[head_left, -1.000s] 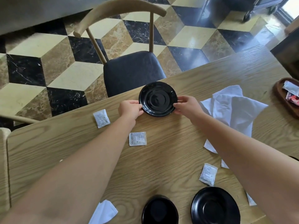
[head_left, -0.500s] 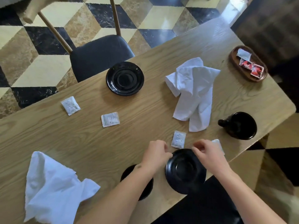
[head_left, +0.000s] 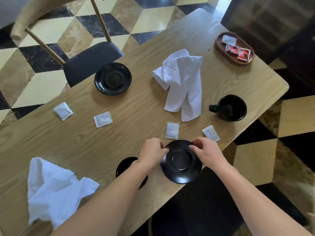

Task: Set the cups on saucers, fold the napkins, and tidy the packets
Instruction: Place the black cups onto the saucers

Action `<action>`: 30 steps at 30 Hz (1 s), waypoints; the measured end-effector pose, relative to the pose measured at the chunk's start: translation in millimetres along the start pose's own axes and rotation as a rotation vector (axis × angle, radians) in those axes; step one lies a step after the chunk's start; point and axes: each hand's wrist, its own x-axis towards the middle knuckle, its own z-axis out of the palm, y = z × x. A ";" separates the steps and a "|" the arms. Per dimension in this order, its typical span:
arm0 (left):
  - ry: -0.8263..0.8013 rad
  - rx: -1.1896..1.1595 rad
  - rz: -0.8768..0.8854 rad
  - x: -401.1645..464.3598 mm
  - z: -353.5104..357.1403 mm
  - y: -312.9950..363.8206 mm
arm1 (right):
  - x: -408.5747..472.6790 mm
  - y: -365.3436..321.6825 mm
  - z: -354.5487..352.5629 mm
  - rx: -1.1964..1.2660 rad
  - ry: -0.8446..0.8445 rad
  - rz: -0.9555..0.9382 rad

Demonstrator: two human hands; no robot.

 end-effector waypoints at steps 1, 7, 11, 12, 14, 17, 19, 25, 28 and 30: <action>0.035 -0.017 0.002 -3.4 -6.9 -1.9 | -3.4 -3.3 -0.3 -0.055 0.054 -0.022; 0.604 -0.286 -0.098 -69.3 -53.4 -82.2 | -42.5 -58.8 24.9 -0.001 0.107 -0.263; 0.377 -0.573 -0.427 -119.7 -43.2 -134.2 | -68.6 -92.2 67.9 0.192 -0.204 -0.114; 0.318 -0.685 -0.464 -126.4 -37.5 -141.1 | -72.8 -95.9 78.2 0.222 -0.251 -0.075; 0.237 -0.859 -0.499 -134.1 -28.6 -149.6 | -78.5 -101.1 93.9 0.232 -0.310 -0.008; 0.226 -0.850 -0.445 -134.7 -19.3 -155.4 | -84.3 -103.3 109.6 0.221 -0.326 0.070; 0.274 -0.674 -0.364 -127.3 -20.7 -152.5 | -87.4 -103.7 117.2 0.242 -0.334 0.120; 0.205 -0.344 -0.124 -82.8 -52.2 -122.5 | -85.9 -116.3 113.5 0.041 -0.298 -0.013; 0.137 -0.091 -0.020 -70.3 -60.9 -109.4 | -75.9 -129.5 105.0 -0.168 -0.270 -0.193; 0.130 0.051 0.007 -68.1 -62.9 -106.6 | -67.1 -139.5 101.0 -0.230 -0.258 -0.247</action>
